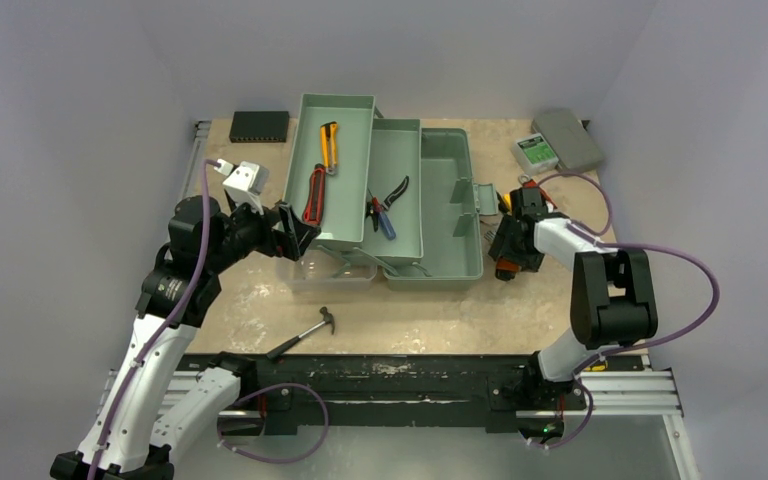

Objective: Pack the tool kit

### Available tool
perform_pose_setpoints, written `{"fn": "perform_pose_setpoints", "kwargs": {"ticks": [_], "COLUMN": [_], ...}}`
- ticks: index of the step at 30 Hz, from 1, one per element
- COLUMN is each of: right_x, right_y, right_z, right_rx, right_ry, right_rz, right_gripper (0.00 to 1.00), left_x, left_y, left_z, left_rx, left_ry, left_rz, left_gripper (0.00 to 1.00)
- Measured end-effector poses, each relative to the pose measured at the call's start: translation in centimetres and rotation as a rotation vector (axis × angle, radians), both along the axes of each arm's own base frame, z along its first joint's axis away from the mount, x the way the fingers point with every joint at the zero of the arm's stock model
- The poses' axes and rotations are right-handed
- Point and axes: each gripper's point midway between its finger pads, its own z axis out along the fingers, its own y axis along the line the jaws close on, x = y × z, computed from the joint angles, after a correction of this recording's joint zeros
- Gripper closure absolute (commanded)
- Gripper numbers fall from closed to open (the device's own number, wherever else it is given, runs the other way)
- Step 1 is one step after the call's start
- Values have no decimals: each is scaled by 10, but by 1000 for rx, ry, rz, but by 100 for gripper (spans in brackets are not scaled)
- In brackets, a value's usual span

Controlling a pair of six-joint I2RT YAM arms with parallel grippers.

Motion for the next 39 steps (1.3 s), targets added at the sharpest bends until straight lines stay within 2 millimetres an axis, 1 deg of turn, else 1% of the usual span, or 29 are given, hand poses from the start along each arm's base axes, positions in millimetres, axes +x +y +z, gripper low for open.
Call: {"fn": "perform_pose_setpoints", "kwargs": {"ticks": [2, 3, 4, 8, 10, 13, 15, 19, 22, 25, 28, 30, 32, 35, 39], "right_x": [-2, -4, -5, -6, -9, -16, -16, -16, -12, -4, 6, 11, 18, 29, 49], "right_y": [-1, -1, -1, 0, 2, 2, 1, 0, -1, 3, 16, 29, 46, 81, 129], "right_z": [0, 0, 0, 2, 3, 13, 30, 71, 105, 148, 188, 206, 221, 232, 234], "right_rx": [-3, -2, -3, 11, 20, 22, 25, 28, 28, 52, 108, 137, 157, 192, 228], "right_ry": [-5, -7, -5, -13, -10, -18, -64, -171, -247, -353, -454, -495, -519, -525, -510], "right_rz": [-1, -5, -2, -14, -13, -17, -21, -27, -26, -5, 41, 80, 130, 217, 316], "right_gripper": [57, 67, 73, 75, 75, 76, 76, 76, 76, 75, 77, 78, 78, 78, 77], "left_x": [0, 0, 0, -1, -1, -1, -1, -1, -1, -1, -1, -1, -1, -2, -2], "left_y": [0, 0, 0, 0, 0, 0, 0, 0, 0, 0, 0, 0, 0, 1, 1], "left_z": [0, 0, 0, 1, 1, 2, 2, 2, 2, 2, 2, 2, 2, 2, 3], "left_rx": [0, 0, -1, -1, -2, -2, -2, -2, -2, -2, -2, -2, -2, -3, -3], "left_ry": [0, -1, -1, -4, -5, -6, -6, -6, -6, -6, -6, -6, -7, -10, -11], "left_rz": [0, 0, 0, 0, 0, 0, 0, 0, 0, 0, 0, 0, 0, 0, 0], "left_gripper": [6, 6, 5, 6, 6, 6, 6, 6, 6, 5, 6, 6, 6, 6, 6]}}
